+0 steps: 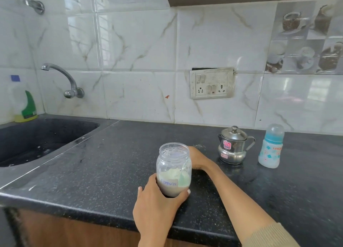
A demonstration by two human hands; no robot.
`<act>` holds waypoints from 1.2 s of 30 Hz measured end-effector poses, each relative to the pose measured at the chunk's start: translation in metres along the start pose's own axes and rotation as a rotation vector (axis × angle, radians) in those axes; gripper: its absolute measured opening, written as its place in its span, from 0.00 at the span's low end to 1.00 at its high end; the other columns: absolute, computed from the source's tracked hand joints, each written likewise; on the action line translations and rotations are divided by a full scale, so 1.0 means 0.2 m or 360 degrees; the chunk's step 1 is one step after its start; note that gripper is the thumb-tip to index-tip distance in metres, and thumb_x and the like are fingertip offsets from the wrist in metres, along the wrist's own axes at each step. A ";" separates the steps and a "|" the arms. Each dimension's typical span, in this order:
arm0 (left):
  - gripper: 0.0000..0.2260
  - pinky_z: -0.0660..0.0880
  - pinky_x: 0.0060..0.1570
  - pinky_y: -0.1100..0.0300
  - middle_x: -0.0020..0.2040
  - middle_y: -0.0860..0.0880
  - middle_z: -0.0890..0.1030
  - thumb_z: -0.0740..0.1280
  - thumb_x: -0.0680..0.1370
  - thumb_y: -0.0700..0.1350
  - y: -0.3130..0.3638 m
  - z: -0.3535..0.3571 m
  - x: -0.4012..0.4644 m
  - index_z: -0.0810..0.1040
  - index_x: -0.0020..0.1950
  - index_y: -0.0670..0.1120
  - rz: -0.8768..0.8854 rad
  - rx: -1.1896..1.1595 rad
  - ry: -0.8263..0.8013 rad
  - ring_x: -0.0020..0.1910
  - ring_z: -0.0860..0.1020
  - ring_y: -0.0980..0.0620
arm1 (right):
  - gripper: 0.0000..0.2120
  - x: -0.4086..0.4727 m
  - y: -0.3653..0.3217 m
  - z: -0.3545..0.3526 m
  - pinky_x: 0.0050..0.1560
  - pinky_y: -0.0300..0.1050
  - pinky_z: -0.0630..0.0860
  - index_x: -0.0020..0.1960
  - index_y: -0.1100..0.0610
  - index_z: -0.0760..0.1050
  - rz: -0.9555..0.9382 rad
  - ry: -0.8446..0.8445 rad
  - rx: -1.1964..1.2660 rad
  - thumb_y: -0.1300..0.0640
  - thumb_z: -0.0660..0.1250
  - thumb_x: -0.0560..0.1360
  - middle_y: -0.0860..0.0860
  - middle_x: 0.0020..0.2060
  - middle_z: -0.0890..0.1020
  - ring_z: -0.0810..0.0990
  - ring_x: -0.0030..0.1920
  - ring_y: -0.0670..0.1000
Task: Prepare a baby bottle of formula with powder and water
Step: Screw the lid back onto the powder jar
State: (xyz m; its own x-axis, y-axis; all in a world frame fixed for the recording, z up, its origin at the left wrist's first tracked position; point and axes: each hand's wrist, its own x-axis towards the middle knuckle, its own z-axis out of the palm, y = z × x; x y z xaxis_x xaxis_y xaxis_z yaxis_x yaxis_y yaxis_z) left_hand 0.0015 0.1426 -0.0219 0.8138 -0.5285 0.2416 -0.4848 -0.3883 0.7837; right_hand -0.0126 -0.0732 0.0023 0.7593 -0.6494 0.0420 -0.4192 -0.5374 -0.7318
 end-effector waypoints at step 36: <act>0.32 0.75 0.58 0.52 0.51 0.57 0.80 0.67 0.62 0.71 -0.03 0.00 -0.04 0.69 0.59 0.54 0.0179 0.0039 0.0139 0.59 0.76 0.51 | 0.38 -0.43 -0.86 -0.28 0.59 0.51 0.77 0.64 0.39 0.72 -0.0157 -0.0648 -0.1323 0.63 0.76 0.60 0.43 0.67 0.71 0.73 0.64 0.51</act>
State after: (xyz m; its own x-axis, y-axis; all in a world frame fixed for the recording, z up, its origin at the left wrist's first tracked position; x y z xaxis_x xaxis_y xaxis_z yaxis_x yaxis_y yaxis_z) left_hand -0.0024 0.1493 -0.0280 0.7781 -0.5027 0.3767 -0.5813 -0.3490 0.7350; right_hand -0.0337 0.0447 0.1629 0.8606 -0.4261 -0.2791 -0.4459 -0.8951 -0.0084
